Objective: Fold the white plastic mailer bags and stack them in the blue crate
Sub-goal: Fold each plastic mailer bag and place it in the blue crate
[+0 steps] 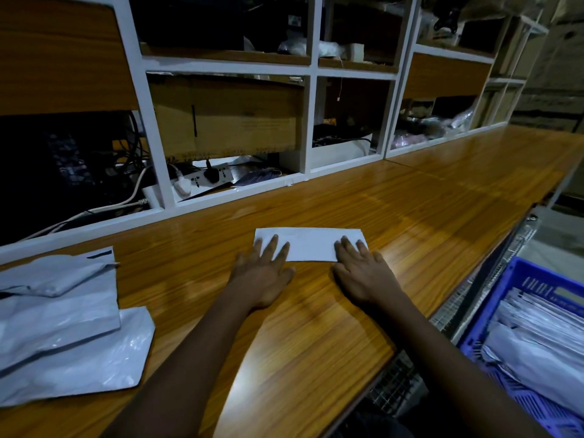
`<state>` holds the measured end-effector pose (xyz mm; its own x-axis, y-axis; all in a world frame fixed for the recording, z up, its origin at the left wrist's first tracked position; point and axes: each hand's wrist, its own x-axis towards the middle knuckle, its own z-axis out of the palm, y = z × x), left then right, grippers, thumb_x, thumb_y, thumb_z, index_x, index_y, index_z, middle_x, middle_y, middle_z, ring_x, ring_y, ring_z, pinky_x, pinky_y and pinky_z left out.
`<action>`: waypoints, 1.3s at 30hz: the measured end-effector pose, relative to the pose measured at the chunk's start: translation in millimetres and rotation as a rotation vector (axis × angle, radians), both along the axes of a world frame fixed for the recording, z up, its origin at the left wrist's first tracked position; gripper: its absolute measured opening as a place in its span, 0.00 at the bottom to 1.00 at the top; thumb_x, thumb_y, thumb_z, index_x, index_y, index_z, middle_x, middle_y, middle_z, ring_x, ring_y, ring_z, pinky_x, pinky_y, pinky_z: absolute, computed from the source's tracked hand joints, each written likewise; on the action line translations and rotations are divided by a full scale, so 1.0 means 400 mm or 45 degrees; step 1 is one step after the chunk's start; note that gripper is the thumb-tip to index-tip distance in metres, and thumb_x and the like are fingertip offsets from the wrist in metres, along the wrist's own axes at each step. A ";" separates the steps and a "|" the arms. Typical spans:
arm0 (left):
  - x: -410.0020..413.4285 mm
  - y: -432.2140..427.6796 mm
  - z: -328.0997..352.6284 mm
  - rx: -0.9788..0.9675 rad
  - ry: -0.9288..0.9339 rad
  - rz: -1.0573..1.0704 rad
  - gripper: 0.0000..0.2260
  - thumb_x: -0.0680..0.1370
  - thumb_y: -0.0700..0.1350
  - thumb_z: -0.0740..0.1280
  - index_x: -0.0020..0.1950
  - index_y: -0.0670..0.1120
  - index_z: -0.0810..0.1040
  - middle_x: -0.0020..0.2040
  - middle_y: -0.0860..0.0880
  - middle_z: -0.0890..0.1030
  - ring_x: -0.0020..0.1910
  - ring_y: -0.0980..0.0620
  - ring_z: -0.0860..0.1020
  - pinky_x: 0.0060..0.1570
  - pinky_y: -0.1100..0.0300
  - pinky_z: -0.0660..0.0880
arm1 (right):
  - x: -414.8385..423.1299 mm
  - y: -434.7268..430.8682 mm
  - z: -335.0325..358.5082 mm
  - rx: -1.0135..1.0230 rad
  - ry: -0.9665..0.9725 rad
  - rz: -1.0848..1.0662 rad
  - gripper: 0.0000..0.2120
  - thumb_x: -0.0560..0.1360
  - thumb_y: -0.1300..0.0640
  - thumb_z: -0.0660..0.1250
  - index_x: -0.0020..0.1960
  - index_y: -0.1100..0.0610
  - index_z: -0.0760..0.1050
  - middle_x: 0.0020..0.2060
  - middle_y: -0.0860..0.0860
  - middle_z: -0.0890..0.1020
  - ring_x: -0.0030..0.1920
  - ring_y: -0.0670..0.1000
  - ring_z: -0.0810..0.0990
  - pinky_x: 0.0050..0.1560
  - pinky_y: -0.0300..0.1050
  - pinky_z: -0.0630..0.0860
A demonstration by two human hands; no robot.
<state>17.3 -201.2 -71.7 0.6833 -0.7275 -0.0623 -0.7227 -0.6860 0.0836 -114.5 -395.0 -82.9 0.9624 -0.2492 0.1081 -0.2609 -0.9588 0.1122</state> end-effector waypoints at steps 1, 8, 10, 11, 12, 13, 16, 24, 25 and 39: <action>0.007 0.012 -0.001 -0.022 0.024 0.067 0.29 0.83 0.63 0.44 0.81 0.56 0.39 0.80 0.51 0.36 0.79 0.45 0.39 0.75 0.38 0.40 | 0.001 -0.001 -0.005 0.031 -0.034 -0.084 0.46 0.72 0.36 0.24 0.74 0.58 0.62 0.79 0.60 0.53 0.77 0.66 0.53 0.69 0.66 0.59; -0.003 0.024 0.018 -0.234 -0.256 -0.048 0.23 0.82 0.61 0.53 0.78 0.63 0.58 0.81 0.47 0.42 0.79 0.41 0.40 0.72 0.32 0.41 | 0.004 0.019 0.021 0.283 -0.403 -0.084 0.20 0.82 0.43 0.59 0.72 0.45 0.70 0.79 0.52 0.58 0.80 0.57 0.50 0.75 0.64 0.50; -0.006 0.010 0.024 -0.293 -0.335 -0.070 0.18 0.82 0.60 0.57 0.72 0.63 0.70 0.82 0.48 0.47 0.79 0.42 0.42 0.72 0.34 0.43 | 0.014 0.019 0.027 0.327 -0.448 -0.077 0.14 0.79 0.43 0.64 0.62 0.43 0.78 0.78 0.50 0.63 0.79 0.56 0.53 0.75 0.63 0.54; -0.008 0.003 0.026 -0.319 -0.368 -0.068 0.16 0.81 0.60 0.59 0.68 0.63 0.74 0.81 0.49 0.49 0.79 0.42 0.44 0.73 0.35 0.44 | 0.017 0.020 0.030 0.350 -0.471 -0.081 0.11 0.78 0.43 0.66 0.58 0.43 0.80 0.77 0.49 0.65 0.79 0.57 0.55 0.74 0.63 0.56; -0.009 -0.006 0.027 -0.346 -0.385 -0.061 0.14 0.81 0.59 0.60 0.65 0.62 0.78 0.81 0.50 0.51 0.79 0.43 0.45 0.73 0.37 0.44 | 0.019 0.020 0.033 0.358 -0.488 -0.080 0.10 0.77 0.44 0.68 0.56 0.44 0.82 0.76 0.49 0.67 0.78 0.57 0.57 0.73 0.62 0.58; -0.012 -0.015 0.029 -0.377 -0.388 -0.052 0.13 0.81 0.58 0.62 0.62 0.61 0.80 0.81 0.51 0.54 0.79 0.44 0.46 0.73 0.38 0.45 | 0.023 0.020 0.034 0.360 -0.505 -0.078 0.09 0.77 0.45 0.69 0.55 0.44 0.82 0.75 0.49 0.68 0.78 0.57 0.58 0.73 0.61 0.59; -0.017 -0.037 0.034 -0.456 -0.409 -0.051 0.10 0.80 0.56 0.65 0.56 0.58 0.83 0.79 0.53 0.61 0.79 0.46 0.50 0.73 0.40 0.46 | 0.031 0.018 0.040 0.384 -0.562 -0.068 0.07 0.76 0.49 0.71 0.53 0.47 0.83 0.73 0.48 0.72 0.76 0.57 0.61 0.72 0.59 0.60; -0.008 -0.051 0.021 -0.498 -0.459 -0.081 0.09 0.78 0.58 0.66 0.52 0.57 0.83 0.75 0.54 0.68 0.76 0.47 0.58 0.72 0.40 0.52 | 0.057 -0.002 0.023 0.332 -0.464 -0.044 0.13 0.79 0.52 0.66 0.63 0.52 0.78 0.74 0.48 0.69 0.77 0.56 0.61 0.71 0.60 0.62; -0.007 -0.051 0.021 -0.492 -0.453 -0.078 0.10 0.78 0.59 0.66 0.53 0.57 0.82 0.75 0.54 0.67 0.76 0.47 0.57 0.72 0.40 0.52 | 0.057 -0.003 0.019 0.319 -0.453 -0.041 0.13 0.80 0.52 0.64 0.63 0.52 0.76 0.75 0.48 0.68 0.77 0.55 0.60 0.72 0.60 0.61; -0.041 -0.065 0.048 -0.758 -0.728 -0.141 0.01 0.76 0.47 0.72 0.47 0.52 0.82 0.66 0.49 0.78 0.72 0.41 0.68 0.67 0.32 0.62 | 0.001 0.009 0.036 0.131 -0.654 -0.008 0.19 0.81 0.45 0.47 0.60 0.49 0.74 0.77 0.52 0.64 0.78 0.60 0.57 0.75 0.66 0.51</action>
<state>1.1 -227.2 -52.3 0.4154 -0.5936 0.6892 -0.8245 -0.5658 0.0097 -114.1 -391.2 -68.5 0.7902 -0.2893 0.5403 -0.2637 -0.9563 -0.1263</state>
